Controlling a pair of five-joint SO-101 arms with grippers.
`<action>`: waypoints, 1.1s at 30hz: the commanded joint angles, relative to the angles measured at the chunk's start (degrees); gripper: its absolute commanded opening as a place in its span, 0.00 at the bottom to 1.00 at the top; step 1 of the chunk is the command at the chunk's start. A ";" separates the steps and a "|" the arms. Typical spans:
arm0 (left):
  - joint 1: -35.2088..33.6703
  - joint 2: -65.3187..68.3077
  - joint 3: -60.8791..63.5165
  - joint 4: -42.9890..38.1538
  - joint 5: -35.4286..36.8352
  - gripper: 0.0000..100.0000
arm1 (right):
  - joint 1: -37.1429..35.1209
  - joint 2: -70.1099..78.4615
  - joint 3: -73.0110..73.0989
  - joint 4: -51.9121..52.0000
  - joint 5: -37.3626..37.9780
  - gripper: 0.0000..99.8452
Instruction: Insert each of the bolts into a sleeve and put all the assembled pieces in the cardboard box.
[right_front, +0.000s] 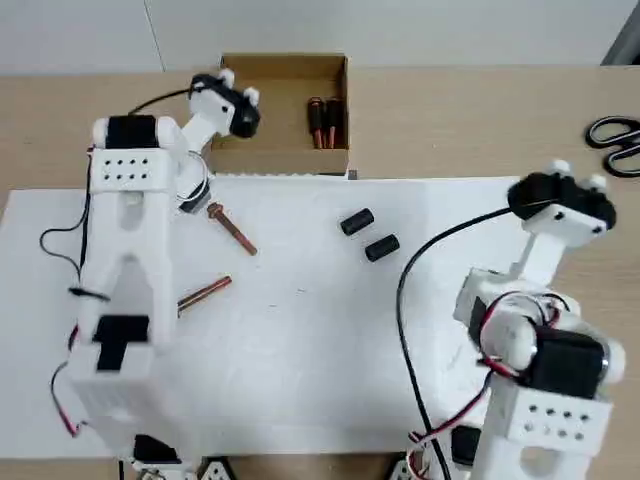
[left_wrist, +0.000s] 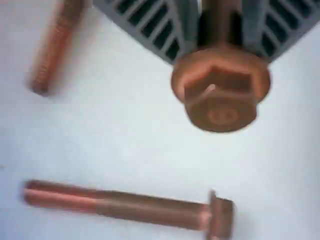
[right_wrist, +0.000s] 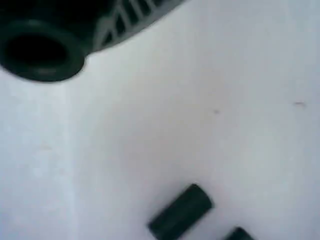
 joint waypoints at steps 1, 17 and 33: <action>2.90 -12.84 -2.51 3.69 4.40 0.00 | -3.12 -0.84 -6.24 0.84 -0.53 0.00; 5.10 -47.12 16.13 1.67 19.25 0.00 | -11.82 -17.36 1.23 -3.30 11.16 0.00; 8.26 -100.13 78.73 -37.45 47.91 0.00 | -20.18 -35.74 32.26 -21.58 15.91 0.00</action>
